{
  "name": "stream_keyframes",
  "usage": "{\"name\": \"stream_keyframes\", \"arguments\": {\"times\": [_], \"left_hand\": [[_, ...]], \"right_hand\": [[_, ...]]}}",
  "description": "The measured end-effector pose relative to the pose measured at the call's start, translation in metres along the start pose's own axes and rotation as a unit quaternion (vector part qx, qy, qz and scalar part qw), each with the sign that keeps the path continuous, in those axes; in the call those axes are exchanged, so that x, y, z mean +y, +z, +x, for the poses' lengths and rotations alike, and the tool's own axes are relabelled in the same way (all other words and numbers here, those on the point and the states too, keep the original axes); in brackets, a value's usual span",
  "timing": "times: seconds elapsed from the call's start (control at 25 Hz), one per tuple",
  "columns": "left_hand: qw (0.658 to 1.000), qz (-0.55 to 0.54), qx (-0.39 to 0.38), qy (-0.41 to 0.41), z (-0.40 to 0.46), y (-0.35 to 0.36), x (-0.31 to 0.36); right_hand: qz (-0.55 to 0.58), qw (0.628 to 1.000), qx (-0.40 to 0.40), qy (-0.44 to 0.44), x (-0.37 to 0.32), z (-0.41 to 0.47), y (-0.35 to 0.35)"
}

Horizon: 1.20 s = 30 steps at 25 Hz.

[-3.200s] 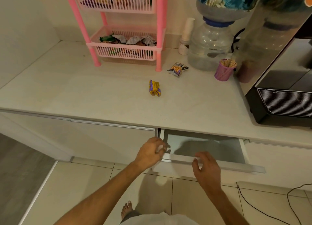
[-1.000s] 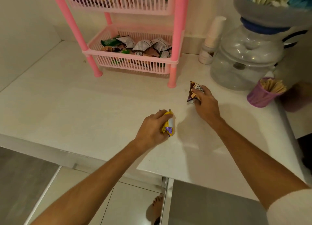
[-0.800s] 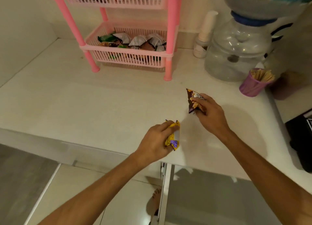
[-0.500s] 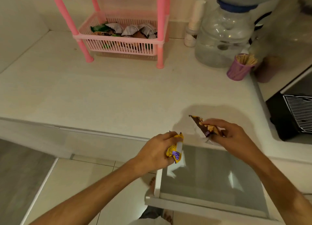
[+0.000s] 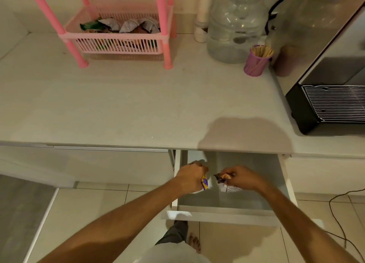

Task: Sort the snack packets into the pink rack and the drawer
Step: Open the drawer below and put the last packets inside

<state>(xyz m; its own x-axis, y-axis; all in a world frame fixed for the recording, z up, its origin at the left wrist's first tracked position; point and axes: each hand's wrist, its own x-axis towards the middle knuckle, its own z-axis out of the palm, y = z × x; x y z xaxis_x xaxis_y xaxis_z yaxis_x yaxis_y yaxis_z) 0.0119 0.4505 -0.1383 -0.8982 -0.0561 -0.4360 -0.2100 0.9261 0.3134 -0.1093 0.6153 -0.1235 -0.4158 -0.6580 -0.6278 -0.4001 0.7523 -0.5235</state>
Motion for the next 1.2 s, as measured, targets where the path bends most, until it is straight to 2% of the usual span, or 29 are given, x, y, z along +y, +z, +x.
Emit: {"name": "stream_keyframes", "arguments": {"times": [0.12,0.24,0.36,0.48,0.68,0.72,0.76,0.84,0.92,0.96,1.0,1.2], "left_hand": [[0.995,0.036,-0.066,-0.060,0.028,0.018,-0.010],[0.987,0.047,-0.115,-0.106,0.054,0.033,-0.016],[0.982,0.065,-0.125,-0.122,0.070,0.042,-0.020],[0.977,0.081,-0.148,-0.131,0.084,0.054,-0.028],[0.984,0.081,-0.137,-0.077,0.097,0.058,-0.035],[0.979,0.121,-0.155,-0.047,0.100,0.060,-0.036],[0.982,0.108,-0.146,-0.042,0.101,0.062,-0.035],[0.990,-0.049,-0.128,-0.036,0.104,0.060,-0.031],[0.989,0.124,-0.070,0.049,0.103,0.072,-0.042],[0.997,0.044,-0.064,-0.001,0.098,0.077,-0.042],[0.999,0.002,-0.035,-0.013,0.093,0.075,-0.039],[0.990,-0.126,0.046,0.036,0.034,0.050,-0.019]], "right_hand": [[-0.048,0.999,-0.003,0.010,0.005,0.044,0.027],[-0.037,0.998,0.036,0.047,0.008,0.078,0.044],[-0.031,0.990,0.091,0.099,0.015,0.098,0.057],[0.003,0.992,0.086,0.093,0.020,0.102,0.066],[0.023,0.995,0.087,0.047,0.021,0.079,0.058],[0.030,0.994,0.089,0.052,0.024,0.075,0.056],[0.028,0.994,0.086,0.059,0.026,0.070,0.055],[0.013,0.995,0.073,0.066,0.031,0.061,0.055],[0.000,0.997,0.055,0.061,0.030,0.052,0.054],[-0.004,0.998,0.042,0.056,0.028,0.047,0.054],[-0.009,0.998,0.031,0.050,0.026,0.043,0.055],[-0.029,0.999,-0.016,0.024,0.015,0.020,0.061]]}}
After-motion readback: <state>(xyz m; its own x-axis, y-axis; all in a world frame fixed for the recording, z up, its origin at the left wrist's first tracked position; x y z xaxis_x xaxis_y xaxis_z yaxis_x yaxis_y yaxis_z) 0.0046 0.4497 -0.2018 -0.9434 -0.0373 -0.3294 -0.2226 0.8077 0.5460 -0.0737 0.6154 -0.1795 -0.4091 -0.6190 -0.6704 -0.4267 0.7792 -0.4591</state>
